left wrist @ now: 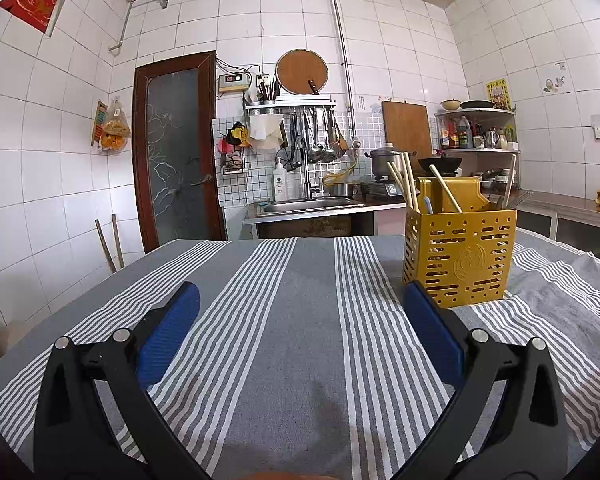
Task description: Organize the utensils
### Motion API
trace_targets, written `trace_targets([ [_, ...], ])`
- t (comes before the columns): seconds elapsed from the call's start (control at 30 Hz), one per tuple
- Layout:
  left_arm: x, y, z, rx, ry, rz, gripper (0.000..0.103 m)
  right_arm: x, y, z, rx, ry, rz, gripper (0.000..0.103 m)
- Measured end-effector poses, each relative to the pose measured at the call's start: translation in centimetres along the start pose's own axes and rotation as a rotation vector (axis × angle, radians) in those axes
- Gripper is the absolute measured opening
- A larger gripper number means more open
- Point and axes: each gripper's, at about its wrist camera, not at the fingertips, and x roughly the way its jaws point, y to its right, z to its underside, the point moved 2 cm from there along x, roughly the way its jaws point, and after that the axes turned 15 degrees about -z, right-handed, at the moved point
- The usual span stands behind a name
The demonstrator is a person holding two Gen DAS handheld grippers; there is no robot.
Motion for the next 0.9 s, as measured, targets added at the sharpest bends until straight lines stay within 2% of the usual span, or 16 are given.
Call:
trace_targets([
  [0.9,0.06,-0.12,-0.11,-0.001,-0.001,0.001,0.098,0.19,-0.16,0.29,0.001,-0.003,0.0,0.092],
])
